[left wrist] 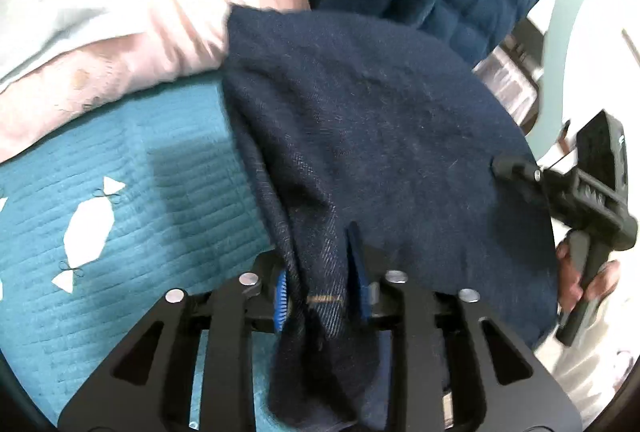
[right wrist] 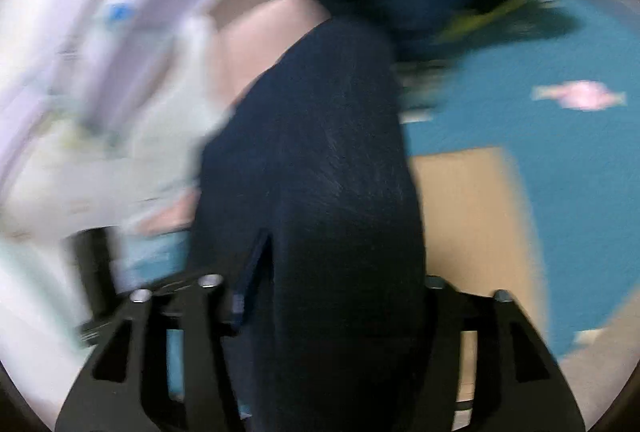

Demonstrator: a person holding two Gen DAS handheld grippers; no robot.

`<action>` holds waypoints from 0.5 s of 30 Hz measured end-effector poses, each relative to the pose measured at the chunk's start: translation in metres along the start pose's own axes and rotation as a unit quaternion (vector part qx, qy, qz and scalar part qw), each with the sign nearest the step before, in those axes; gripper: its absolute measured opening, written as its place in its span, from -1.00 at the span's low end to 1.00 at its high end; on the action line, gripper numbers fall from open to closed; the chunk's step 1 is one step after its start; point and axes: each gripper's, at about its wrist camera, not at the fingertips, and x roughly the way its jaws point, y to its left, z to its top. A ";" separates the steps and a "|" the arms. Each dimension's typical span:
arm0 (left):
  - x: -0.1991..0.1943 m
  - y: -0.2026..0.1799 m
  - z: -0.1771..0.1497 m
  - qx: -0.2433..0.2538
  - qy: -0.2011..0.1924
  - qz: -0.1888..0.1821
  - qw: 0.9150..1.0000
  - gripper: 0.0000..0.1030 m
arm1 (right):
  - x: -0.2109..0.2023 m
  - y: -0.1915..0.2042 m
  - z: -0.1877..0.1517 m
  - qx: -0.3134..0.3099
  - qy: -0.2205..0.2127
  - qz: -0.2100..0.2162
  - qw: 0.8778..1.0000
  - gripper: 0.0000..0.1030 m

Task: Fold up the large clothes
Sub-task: 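Grasp the folded bundle with both grippers and lift it off the quilt, then lower the bundle onto the tan garment stack and open both grippers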

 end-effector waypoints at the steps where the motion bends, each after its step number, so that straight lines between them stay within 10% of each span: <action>1: 0.012 -0.006 0.000 -0.001 0.010 0.026 1.000 -0.40 | 0.000 -0.016 0.000 0.019 -0.003 -0.027 0.999 0.09; 5: 0.020 -0.018 -0.019 0.037 -0.013 0.115 0.993 -0.41 | -0.012 -0.058 -0.018 0.021 -0.056 -0.163 0.985 0.29; 10: 0.023 -0.020 -0.025 0.023 -0.018 0.083 0.996 -0.41 | -0.055 -0.058 -0.038 -0.009 -0.151 -0.155 0.976 0.29; 15: 0.038 -0.047 -0.033 0.041 -0.052 0.046 0.997 -0.48 | -0.011 -0.060 -0.062 0.000 -0.137 -0.183 0.973 -0.65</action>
